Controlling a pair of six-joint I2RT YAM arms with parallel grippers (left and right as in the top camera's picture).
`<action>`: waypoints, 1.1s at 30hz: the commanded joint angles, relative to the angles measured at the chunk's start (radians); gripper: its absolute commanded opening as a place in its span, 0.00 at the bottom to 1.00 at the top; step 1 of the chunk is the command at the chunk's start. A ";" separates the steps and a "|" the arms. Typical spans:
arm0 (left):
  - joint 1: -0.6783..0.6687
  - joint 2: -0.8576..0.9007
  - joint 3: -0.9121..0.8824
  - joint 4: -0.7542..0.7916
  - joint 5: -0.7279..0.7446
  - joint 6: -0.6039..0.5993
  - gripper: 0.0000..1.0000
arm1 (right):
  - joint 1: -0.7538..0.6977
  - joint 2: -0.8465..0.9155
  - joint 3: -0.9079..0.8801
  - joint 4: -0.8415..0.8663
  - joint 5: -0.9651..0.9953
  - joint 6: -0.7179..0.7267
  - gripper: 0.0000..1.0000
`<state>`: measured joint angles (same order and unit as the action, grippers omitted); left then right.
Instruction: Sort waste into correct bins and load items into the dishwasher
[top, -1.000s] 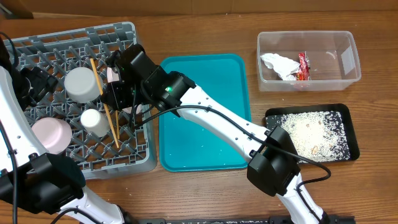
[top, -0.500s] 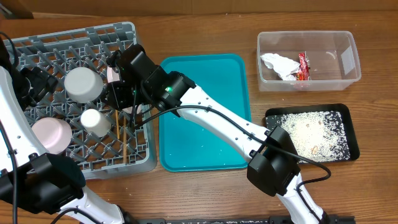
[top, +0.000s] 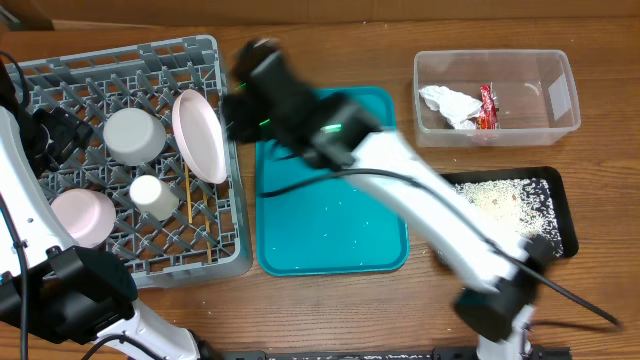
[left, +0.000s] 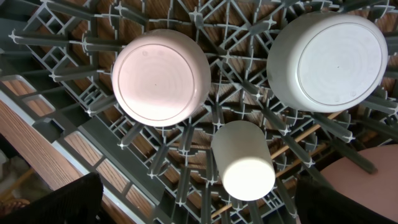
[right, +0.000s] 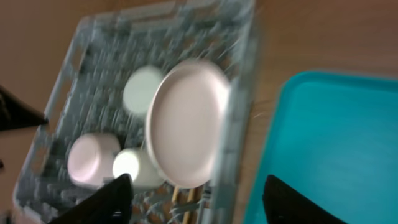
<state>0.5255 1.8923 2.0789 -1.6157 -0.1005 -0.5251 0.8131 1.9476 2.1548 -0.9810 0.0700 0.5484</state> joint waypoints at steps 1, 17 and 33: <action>-0.002 -0.008 0.015 0.001 0.001 -0.014 1.00 | -0.080 -0.135 0.020 -0.074 0.132 0.002 0.77; -0.002 -0.008 0.015 0.001 0.001 -0.014 1.00 | -0.370 -0.430 0.019 -0.661 0.183 0.052 0.87; -0.002 -0.008 0.015 0.001 0.001 -0.014 1.00 | -0.370 -0.805 -0.182 -0.713 -0.002 -0.033 1.00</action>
<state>0.5255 1.8923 2.0789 -1.6157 -0.1001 -0.5251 0.4458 1.2366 2.0274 -1.6951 0.1444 0.5308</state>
